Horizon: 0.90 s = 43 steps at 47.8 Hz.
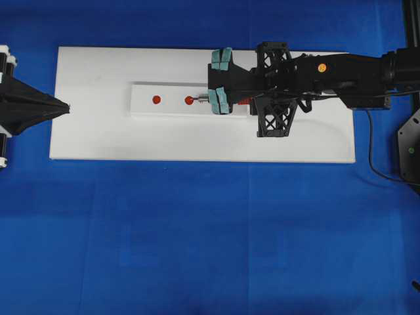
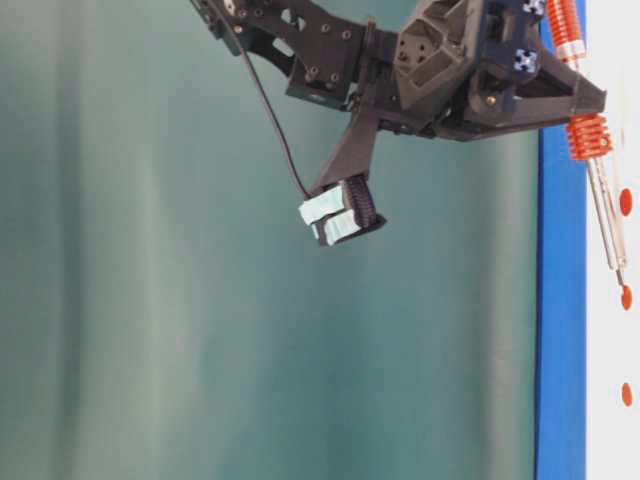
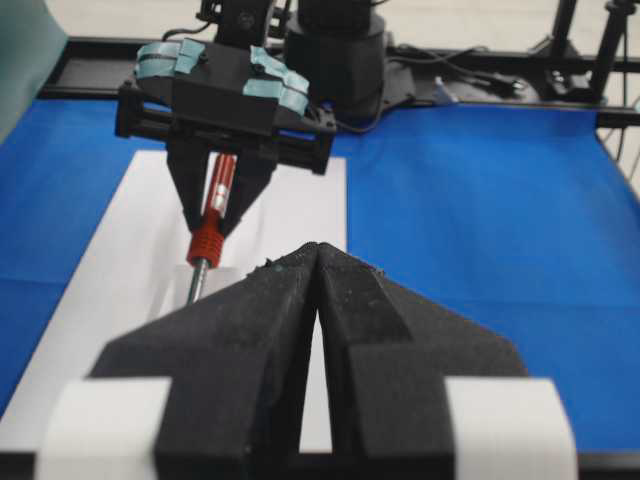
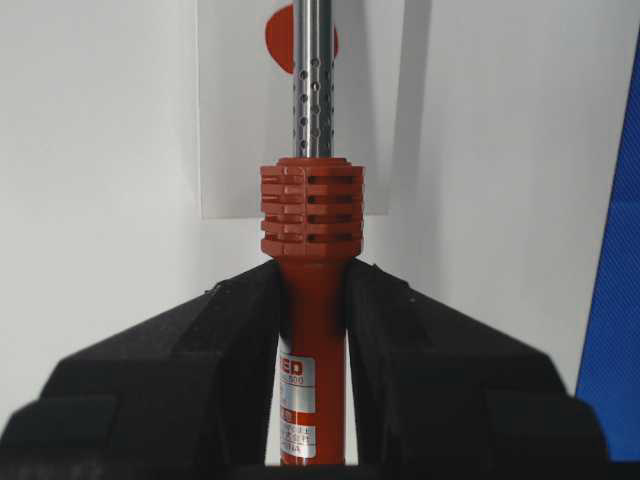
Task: Touch the tip of the soldering iron to the mark.
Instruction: 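Raise the iron and move it right past the rightmost dot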
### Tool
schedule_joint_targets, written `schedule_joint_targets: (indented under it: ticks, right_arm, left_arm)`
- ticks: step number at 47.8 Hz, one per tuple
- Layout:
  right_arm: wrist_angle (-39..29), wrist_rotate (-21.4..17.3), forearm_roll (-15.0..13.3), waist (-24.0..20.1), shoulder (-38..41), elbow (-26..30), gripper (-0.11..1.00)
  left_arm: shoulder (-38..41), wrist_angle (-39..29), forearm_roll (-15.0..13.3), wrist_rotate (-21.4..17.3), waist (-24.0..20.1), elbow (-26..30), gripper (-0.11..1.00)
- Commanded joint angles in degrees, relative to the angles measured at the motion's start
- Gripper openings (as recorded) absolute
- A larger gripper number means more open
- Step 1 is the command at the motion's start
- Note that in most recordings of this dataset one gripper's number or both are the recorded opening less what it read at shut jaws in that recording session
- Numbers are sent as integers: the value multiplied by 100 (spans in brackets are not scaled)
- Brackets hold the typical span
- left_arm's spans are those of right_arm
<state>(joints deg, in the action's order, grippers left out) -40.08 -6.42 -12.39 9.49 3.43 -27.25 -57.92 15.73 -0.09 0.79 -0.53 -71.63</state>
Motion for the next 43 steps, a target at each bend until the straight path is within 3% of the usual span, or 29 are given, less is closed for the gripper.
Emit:
schedule_joint_targets:
  ticks: [1,20,43]
  right_arm:
    - [-97,9,0,-18,-334,220,6]
    - [-923,44,-132,-44,-1397,633,6]
    - [-1046,18,-141,-62,-1538,369,6]
  left_arm:
    - [18,53,18,0,-9,62,0]
    - [18,62,18,0,-9,62,0]
    - [18,-9,18,9,-18,35,0]
